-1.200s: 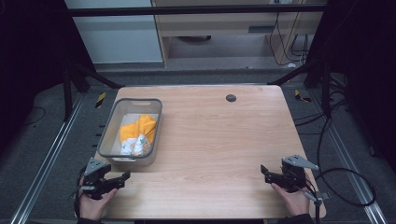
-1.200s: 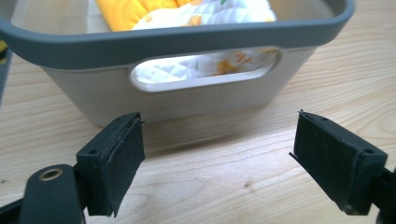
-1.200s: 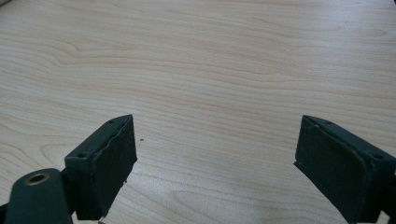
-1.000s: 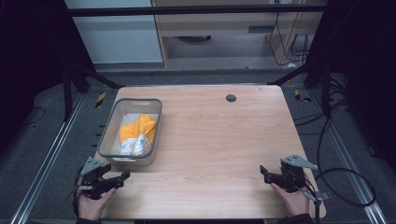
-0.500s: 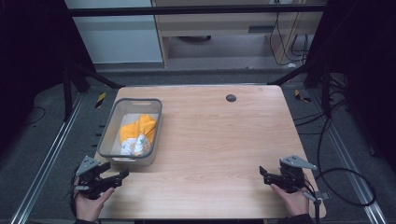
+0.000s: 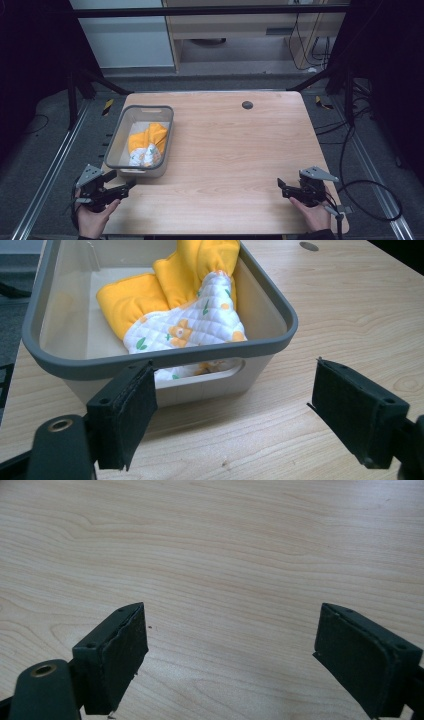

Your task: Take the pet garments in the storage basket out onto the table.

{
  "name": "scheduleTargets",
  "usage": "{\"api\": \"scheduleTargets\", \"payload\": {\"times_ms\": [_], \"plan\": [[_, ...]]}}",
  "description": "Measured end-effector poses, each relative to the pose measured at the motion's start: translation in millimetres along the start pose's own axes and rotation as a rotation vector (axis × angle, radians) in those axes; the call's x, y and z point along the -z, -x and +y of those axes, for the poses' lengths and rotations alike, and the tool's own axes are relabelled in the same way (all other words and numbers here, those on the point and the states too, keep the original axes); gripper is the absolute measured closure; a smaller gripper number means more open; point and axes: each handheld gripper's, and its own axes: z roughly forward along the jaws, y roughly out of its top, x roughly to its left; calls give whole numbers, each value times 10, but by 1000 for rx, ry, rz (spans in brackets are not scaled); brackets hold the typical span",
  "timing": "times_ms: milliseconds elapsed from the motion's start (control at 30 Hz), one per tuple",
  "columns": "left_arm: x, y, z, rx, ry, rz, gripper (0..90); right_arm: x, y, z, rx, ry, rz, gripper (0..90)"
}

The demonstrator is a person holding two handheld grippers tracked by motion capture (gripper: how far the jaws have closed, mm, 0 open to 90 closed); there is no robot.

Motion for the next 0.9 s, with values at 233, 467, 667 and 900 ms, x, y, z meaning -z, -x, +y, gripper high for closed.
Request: {"api": "scheduleTargets", "payload": {"times_ms": [233, 467, 667, 900], "plan": [[36, 25, 50, -10, 8, 0, 177, -10, 1, -4, 12, 0, -3, 134], [66, 43, 102, -21, 18, -2, 177, -8, -5, -6, 13, 2, -3, 132], [76, 66, 164, -38, 25, 1, 177, -15, -4, -8, 21, 2, -4, 131], [102, 88, 266, -53, 42, 4, 177, -14, -10, -7, 16, 0, -1, 129]]}}
